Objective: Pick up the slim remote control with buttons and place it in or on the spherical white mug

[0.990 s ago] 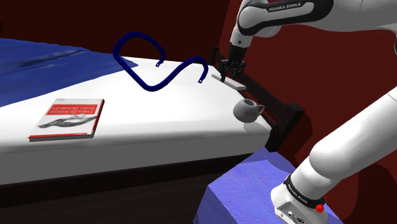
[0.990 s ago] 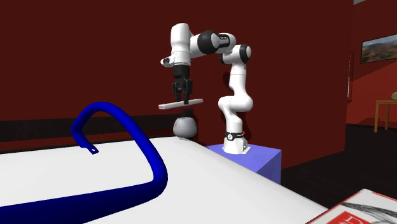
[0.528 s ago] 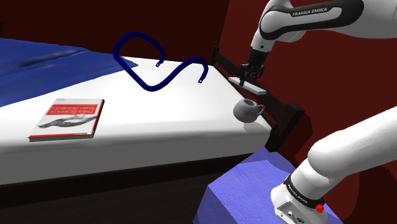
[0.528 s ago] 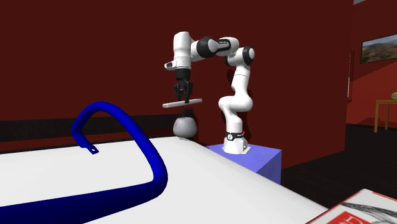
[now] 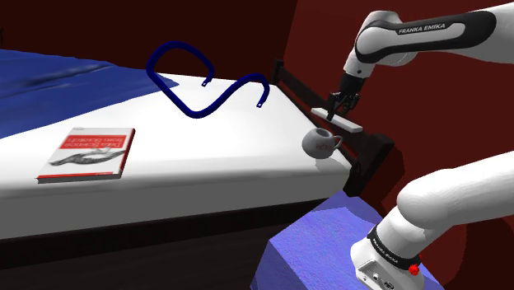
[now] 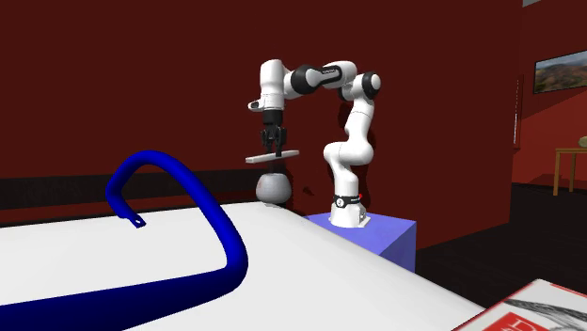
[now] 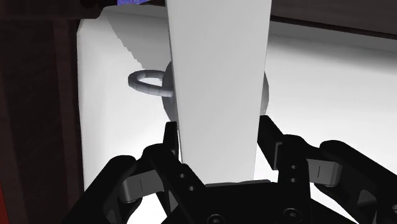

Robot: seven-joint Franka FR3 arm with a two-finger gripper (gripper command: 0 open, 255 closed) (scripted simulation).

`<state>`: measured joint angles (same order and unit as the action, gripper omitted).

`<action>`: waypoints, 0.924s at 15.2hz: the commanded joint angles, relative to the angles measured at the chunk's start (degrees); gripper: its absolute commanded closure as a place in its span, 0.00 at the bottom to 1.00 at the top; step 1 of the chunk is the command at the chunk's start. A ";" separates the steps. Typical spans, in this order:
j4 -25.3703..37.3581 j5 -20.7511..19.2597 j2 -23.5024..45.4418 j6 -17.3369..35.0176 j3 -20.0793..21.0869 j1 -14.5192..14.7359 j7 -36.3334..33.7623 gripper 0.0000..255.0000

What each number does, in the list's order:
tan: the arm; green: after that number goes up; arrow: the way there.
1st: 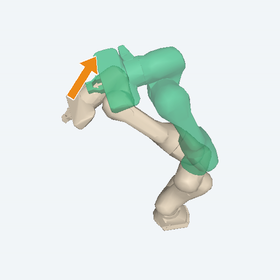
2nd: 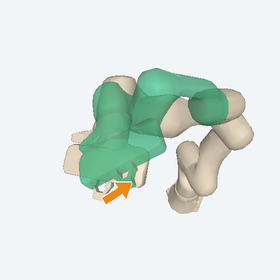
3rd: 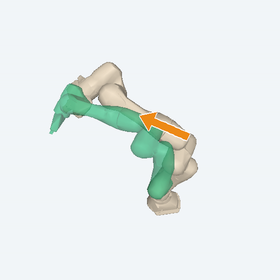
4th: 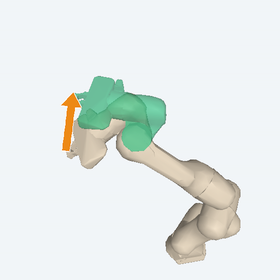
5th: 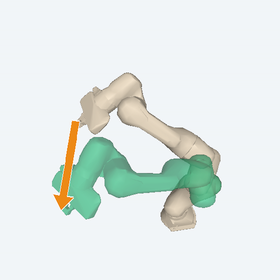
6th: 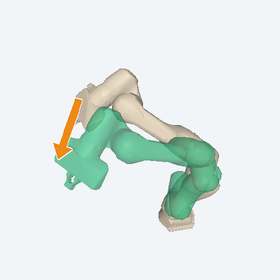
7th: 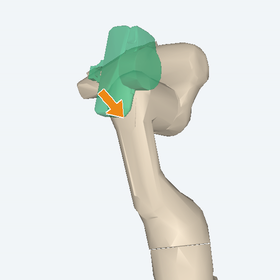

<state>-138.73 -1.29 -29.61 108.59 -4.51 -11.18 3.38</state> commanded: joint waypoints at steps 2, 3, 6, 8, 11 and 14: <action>-2.00 -0.08 0.37 2.40 -0.17 -0.07 0.18 1.00; -2.65 -0.09 0.54 3.22 -0.20 -0.07 0.19 1.00; -4.52 -0.11 1.16 5.70 -0.28 -0.08 0.24 1.00; -5.71 -0.12 1.65 7.38 -0.34 -0.09 0.27 1.00; -7.05 -0.13 2.29 9.36 -0.41 -0.09 0.31 1.00; -7.04 -0.13 2.30 9.36 -0.41 -0.09 0.31 1.00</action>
<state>-145.57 -1.41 -27.46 117.84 -4.91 -11.26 3.68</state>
